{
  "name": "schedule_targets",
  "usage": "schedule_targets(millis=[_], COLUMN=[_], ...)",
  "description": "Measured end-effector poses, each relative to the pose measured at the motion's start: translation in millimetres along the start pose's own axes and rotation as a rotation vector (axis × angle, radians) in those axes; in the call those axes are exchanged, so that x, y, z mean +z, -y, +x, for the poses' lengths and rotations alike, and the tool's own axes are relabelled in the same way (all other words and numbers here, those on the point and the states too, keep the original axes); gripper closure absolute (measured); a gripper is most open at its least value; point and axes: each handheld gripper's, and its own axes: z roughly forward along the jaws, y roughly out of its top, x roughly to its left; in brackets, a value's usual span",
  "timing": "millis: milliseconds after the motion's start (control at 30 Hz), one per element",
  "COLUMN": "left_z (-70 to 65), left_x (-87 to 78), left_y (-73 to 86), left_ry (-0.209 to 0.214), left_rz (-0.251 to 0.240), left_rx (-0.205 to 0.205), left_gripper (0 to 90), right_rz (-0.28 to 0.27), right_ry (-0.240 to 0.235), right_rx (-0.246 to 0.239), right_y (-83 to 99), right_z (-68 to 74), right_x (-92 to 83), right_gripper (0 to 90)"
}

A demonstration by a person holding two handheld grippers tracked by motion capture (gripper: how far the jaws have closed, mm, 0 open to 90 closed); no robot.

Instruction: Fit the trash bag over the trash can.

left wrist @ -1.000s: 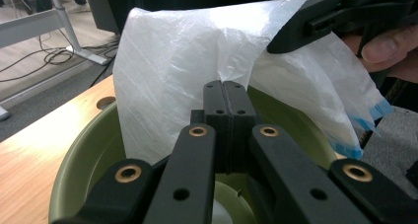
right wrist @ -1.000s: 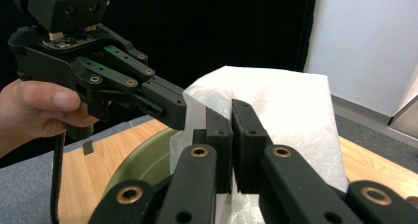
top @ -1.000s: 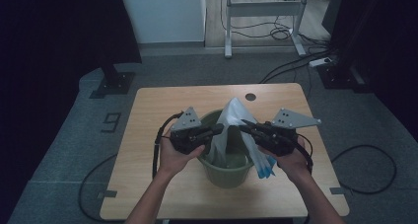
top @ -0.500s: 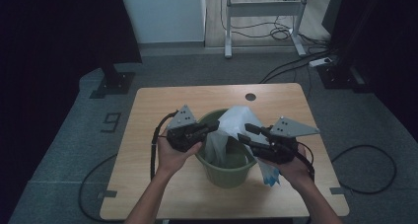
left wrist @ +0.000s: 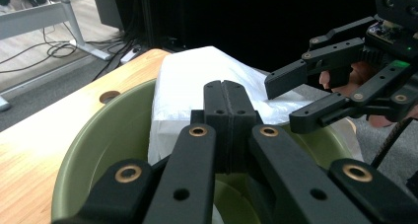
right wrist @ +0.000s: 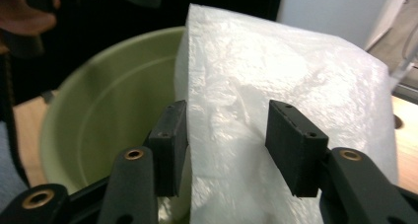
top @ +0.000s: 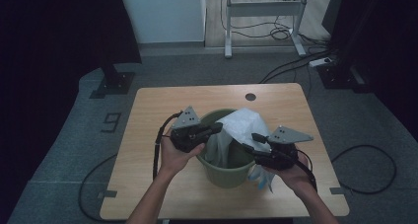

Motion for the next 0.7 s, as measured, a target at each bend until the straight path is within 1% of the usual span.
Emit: schedule_targets(millis=[33,67,100,133,167,267,300,333,400,433,467,533,567,600,633,667,700], left_z=[0.0,0.0,0.2,0.4,0.4,0.4,0.3,0.0,-0.3,-0.6,-1.6,-2.5,-3.7,-5.7,-5.7,-8.4,-9.7], left_x=[0.0,-0.1,-0.3,-0.5,-0.5,-1.0,-1.2,-1.5,-1.5,-1.4,-1.5,-1.8,-2.5,-3.3,-3.3,-4.2,-4.9], left_y=[0.0,0.3,0.7,1.2,1.2,2.1,2.5,3.3,3.8,4.2,4.8,5.1,5.4,5.8,5.8,6.0,5.9], left_ry=[0.0,0.0,0.001,0.001,0.001,0.002,0.003,0.005,0.007,0.008,0.013,0.015,0.02,0.027,0.027,0.026,0.02], left_rz=[0.0,-0.001,0.0,0.001,0.001,0.002,0.001,0.001,0.001,0.001,0.002,-0.001,-0.004,-0.007,-0.007,-0.011,-0.013], left_rx=[0.0,-0.001,-0.002,-0.001,-0.001,-0.002,-0.002,-0.003,-0.004,-0.003,-0.001,0.0,0.003,0.011,0.011,0.024,0.033], left_gripper=[90.0,90.0,90.0,90.0,90.0,90.0,90.0,90.0,90.0,90.0,90.0,90.0,90.0,89.8,88.6,85.4,81.7], right_rz=[0.0,0.005,0.014,0.022,0.022,0.02,0.014,-0.001,-0.011,-0.011,-0.026,-0.033,-0.04,-0.053,-0.053,-0.06,-0.06], right_ry=[0.0,0.007,0.011,0.014,0.014,0.022,0.02,0.013,0.001,0.001,-0.021,-0.029,-0.036,-0.047,-0.047,-0.06,-0.064], right_rx=[0.0,-0.007,-0.013,-0.01,-0.01,0.012,0.016,0.032,0.044,0.044,0.046,0.045,0.043,0.038,0.038,0.03,0.026], right_y=[0.0,0.6,1.3,2.5,2.5,2.9,2.6,1.0,-1.4,-1.4,-6.3,-8.2,-11.1,-17.8,-17.8,-23.6,-25.6], right_z=[0.0,0.2,0.1,-0.7,-0.7,-3.9,-5.2,-7.2,-8.2,-8.2,-8.4,-7.9,-7.2,-5.1,-5.1,-3.2,-2.4], right_x=[0.0,-0.2,-0.6,-1.2,-1.2,-2.7,-3.5,-5.5,-6.8,-6.8,-7.9,-8.3,-8.9,-9.8,-9.8,-9.8,-9.7], right_gripper=[52.8,57.5,63.6,74.4,74.4,86.4,87.7,88.4,88.6,88.6,88.6,88.7,88.7,88.6,88.6,88.7,88.7])
